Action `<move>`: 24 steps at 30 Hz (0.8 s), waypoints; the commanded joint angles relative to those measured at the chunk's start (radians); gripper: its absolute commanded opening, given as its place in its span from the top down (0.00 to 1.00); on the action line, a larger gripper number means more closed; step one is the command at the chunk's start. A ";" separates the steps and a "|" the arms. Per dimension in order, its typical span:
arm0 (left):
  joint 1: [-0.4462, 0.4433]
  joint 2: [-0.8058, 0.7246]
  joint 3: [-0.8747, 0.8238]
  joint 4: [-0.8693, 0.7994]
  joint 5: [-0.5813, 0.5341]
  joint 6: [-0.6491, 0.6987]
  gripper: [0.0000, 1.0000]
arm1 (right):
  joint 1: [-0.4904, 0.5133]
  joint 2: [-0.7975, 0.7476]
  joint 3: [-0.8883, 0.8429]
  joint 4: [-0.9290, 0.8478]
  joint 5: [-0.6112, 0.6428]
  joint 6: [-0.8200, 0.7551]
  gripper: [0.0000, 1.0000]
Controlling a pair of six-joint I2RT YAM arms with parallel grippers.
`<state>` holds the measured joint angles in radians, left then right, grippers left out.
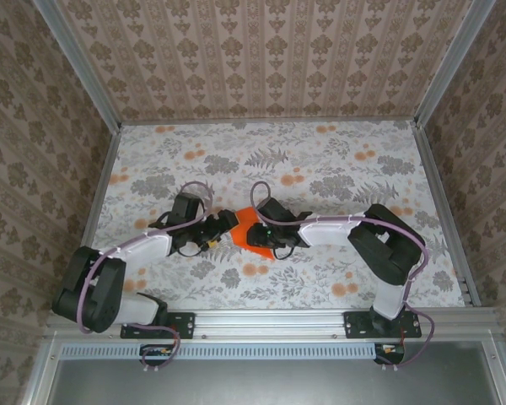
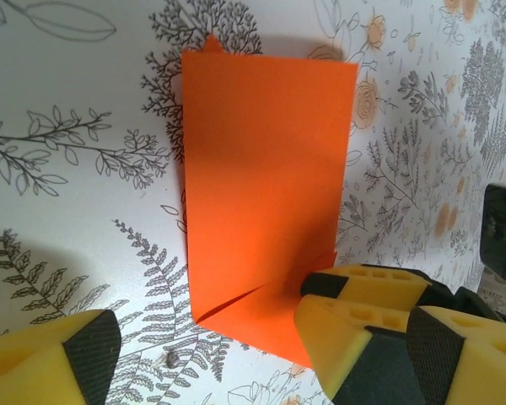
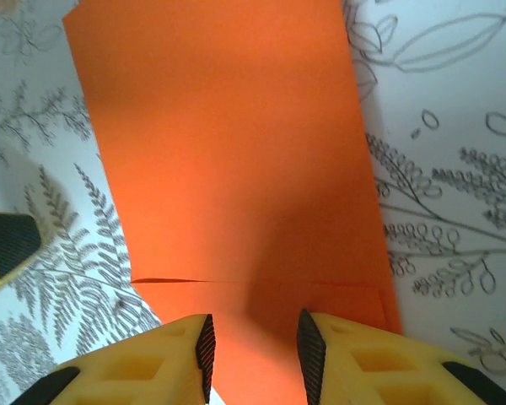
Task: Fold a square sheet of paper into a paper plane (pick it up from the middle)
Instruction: Fold the wing for the fifth time at the center of the table.
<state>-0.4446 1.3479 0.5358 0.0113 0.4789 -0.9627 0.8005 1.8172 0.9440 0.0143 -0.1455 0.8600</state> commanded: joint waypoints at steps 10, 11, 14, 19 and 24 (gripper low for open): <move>-0.005 0.082 0.002 0.066 0.092 -0.045 0.31 | -0.114 0.035 -0.196 0.286 -0.225 0.132 0.64; -0.005 0.086 0.005 0.066 0.090 -0.045 0.34 | -0.120 0.037 -0.202 0.292 -0.231 0.136 0.64; -0.006 0.109 0.023 0.063 0.092 -0.041 0.41 | -0.136 0.041 -0.218 0.317 -0.252 0.140 0.64; -0.005 0.158 0.051 0.068 0.101 -0.036 0.50 | -0.150 0.043 -0.230 0.331 -0.269 0.137 0.65; -0.005 0.185 0.068 0.105 0.123 -0.043 0.61 | -0.155 0.047 -0.237 0.338 -0.275 0.135 0.65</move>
<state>-0.4446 1.5196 0.5709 0.0769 0.5705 -1.0031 0.6624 1.8198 0.7448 0.4225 -0.4500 0.9993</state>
